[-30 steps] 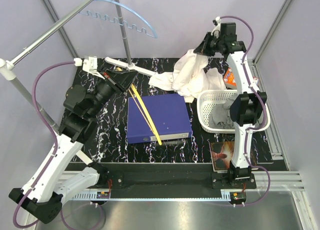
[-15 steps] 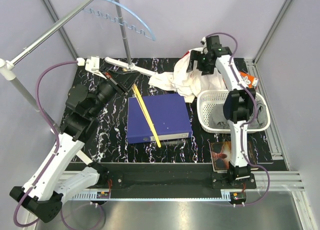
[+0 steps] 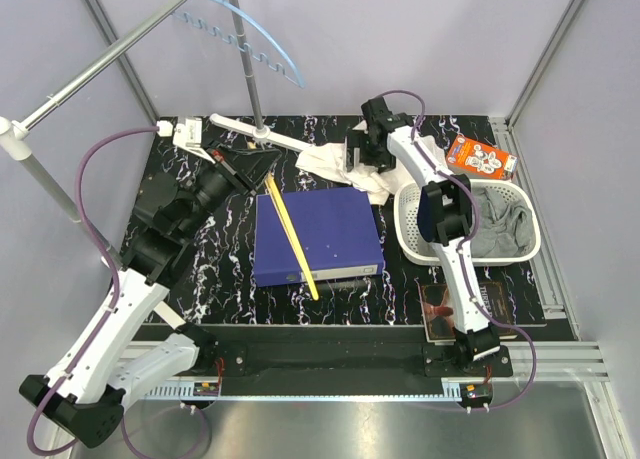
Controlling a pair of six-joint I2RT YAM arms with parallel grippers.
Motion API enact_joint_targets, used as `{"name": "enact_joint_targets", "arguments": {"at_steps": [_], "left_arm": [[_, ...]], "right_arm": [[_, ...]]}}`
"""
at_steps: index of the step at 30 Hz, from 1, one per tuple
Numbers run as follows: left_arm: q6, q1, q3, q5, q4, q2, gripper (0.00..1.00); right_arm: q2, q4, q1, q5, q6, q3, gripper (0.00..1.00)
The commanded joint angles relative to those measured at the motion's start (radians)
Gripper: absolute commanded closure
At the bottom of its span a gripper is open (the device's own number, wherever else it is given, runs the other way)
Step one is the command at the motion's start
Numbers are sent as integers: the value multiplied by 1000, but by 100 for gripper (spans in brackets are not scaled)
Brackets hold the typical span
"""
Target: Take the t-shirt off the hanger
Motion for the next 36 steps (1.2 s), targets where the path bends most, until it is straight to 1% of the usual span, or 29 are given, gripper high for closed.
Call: {"name": "enact_joint_targets", "arguments": {"at_steps": [1,2,3,4,5,7,8,9,10,15,17,24,25,27,30,36], "left_arm": [[13,2,1,25,64,-33,100],[12,2,0,25,66,-35,100],[5,2,0,22,67,-32,100],[2,2,-2,24,67,-33,100],[-7,2,-3,25,69,-32,100],[-15,2,-7,31,72,-30,100],[-22,2,-7,39,70,-30,100],[-27,2,-7,42,70,-32,100],[-30,2,-8,45,70,-35,100],[-42,2,-8,45,61,-50,100],[-47,2,-7,45,56,-56,100],[-61,2,-2,48,44,-71,100],[-61,2,-2,48,43,-73,100],[-64,0,4,51,38,-73,100],[-79,0,9,60,36,-76,100],[-113,0,23,77,33,-84,100]], "right_arm": [[43,-1,6,87,-12,49,2],[57,2,8,93,-26,52,16],[65,-2,9,90,-51,70,26],[74,-7,11,96,-61,80,39],[80,-7,9,102,-69,86,67],[76,-2,9,113,-94,93,74],[61,-1,9,121,-100,95,84],[53,2,9,128,-109,101,93],[44,4,9,135,-115,104,99],[-96,8,9,125,-105,104,100],[-182,7,11,112,-89,92,100],[-481,11,9,179,-34,-56,100],[-546,14,8,188,-32,-74,100],[-611,16,8,219,-26,-123,100],[-773,21,3,266,-11,-189,100],[-987,34,-26,320,29,-307,100]]}}
